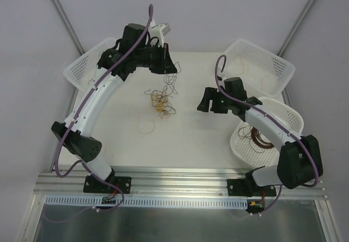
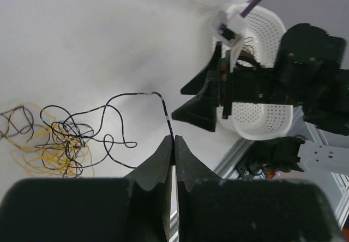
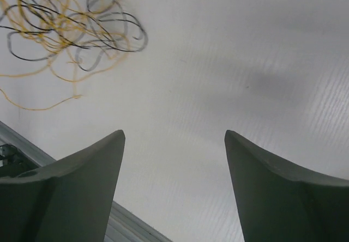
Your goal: Untangle the cables
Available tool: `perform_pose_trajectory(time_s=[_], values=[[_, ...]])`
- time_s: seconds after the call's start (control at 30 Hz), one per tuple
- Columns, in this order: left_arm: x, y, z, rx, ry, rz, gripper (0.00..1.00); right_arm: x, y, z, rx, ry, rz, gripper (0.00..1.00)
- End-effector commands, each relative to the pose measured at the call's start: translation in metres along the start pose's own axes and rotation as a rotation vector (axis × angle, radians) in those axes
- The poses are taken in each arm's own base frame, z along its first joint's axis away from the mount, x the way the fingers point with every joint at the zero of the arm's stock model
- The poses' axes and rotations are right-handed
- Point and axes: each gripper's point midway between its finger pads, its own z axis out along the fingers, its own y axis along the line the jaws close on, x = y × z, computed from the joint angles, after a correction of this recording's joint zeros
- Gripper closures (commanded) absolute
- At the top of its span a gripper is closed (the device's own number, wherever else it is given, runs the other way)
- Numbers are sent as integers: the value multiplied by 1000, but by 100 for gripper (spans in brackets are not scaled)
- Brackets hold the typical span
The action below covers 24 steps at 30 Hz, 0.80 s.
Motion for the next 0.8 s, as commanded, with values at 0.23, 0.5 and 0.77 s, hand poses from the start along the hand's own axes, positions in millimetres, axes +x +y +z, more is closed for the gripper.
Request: perform_pose_trajectory(time_s=[0.23, 0.5, 0.77], values=[[-25, -43, -38, 56, -127, 108, 100, -50, 50, -40, -98, -190, -151, 16], [63, 22, 24, -69, 118, -50, 100, -34, 47, -5, -54, -102, -202, 16], [103, 51, 42, -133, 177, -87, 100, 0, 55, 57, -32, 29, -206, 18]])
